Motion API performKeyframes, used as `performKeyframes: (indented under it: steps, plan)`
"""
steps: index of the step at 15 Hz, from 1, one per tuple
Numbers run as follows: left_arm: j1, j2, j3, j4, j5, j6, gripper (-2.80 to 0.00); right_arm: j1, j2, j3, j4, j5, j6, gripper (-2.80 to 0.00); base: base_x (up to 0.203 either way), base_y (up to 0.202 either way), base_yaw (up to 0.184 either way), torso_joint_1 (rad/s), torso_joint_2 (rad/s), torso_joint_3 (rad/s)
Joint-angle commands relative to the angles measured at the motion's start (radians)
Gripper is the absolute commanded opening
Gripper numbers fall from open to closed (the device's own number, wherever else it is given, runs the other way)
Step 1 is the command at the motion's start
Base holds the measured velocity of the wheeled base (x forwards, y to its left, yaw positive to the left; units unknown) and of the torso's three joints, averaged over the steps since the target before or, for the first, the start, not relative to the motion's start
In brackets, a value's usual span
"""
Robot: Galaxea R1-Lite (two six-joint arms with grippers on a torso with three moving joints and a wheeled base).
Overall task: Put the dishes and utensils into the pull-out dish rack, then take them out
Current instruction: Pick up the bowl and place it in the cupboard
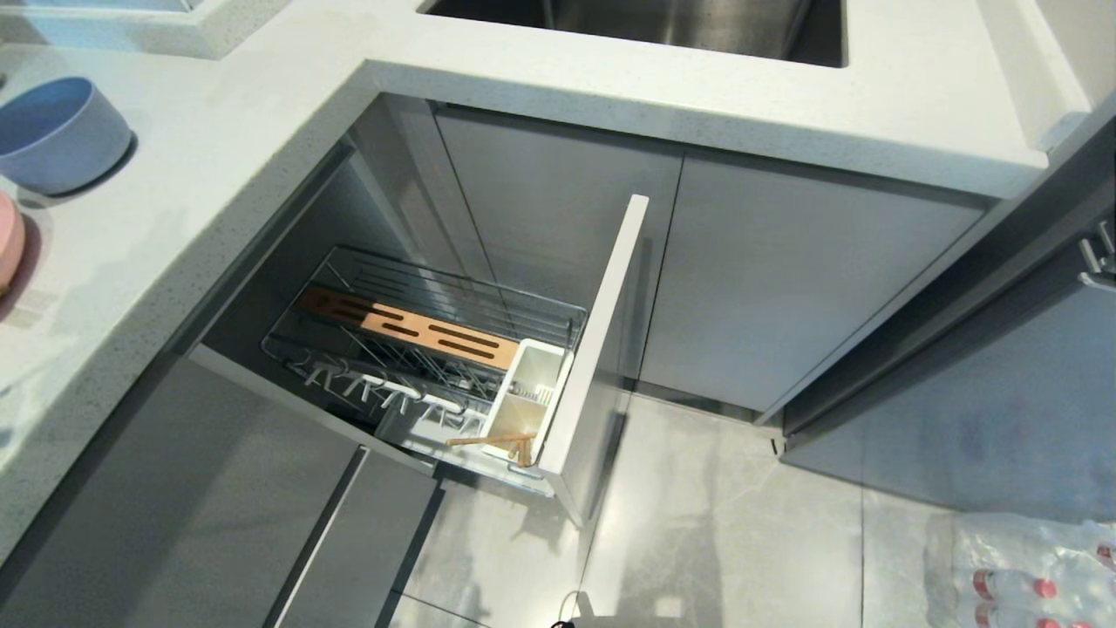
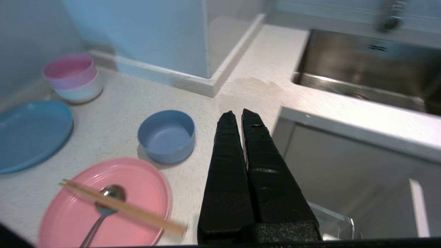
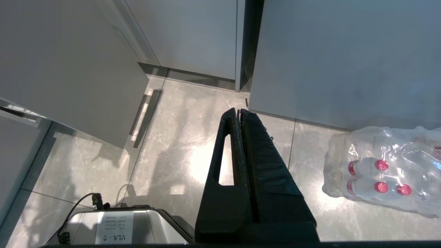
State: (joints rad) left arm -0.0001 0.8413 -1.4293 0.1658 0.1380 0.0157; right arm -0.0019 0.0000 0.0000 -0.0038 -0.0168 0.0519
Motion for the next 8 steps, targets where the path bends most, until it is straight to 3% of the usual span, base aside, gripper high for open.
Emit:
performKeyframes:
  steps: [1, 3, 5, 8]
  plan:
    - [-0.014, 0.286, -0.139, 0.001, 0.069, -0.042, -2.80, -0.001, 0.000, 0.000, 0.000, 0.000, 0.000, -2.80, 0.000, 0.000, 0.000, 0.000, 0.00, 0.000]
    - [-0.030, 0.488, -0.274, -0.005, 0.181, -0.123, -2.80, -0.001, 0.001, 0.000, -0.001, 0.000, 0.000, -2.80, 0.000, 0.000, 0.000, 0.000, 0.00, 0.000]
    - [-0.030, 0.661, -0.410, -0.015, 0.288, -0.164, -2.80, 0.000, 0.000, 0.000, -0.001, 0.000, 0.000, -2.80, 0.000, 0.000, 0.000, 0.000, 0.00, 0.000]
    - [0.081, 0.865, -0.518, -0.069, 0.387, -0.151, -2.80, -0.001, 0.001, 0.000, -0.001, 0.000, 0.000, -2.80, 0.000, 0.000, 0.000, 0.000, 0.00, 0.000]
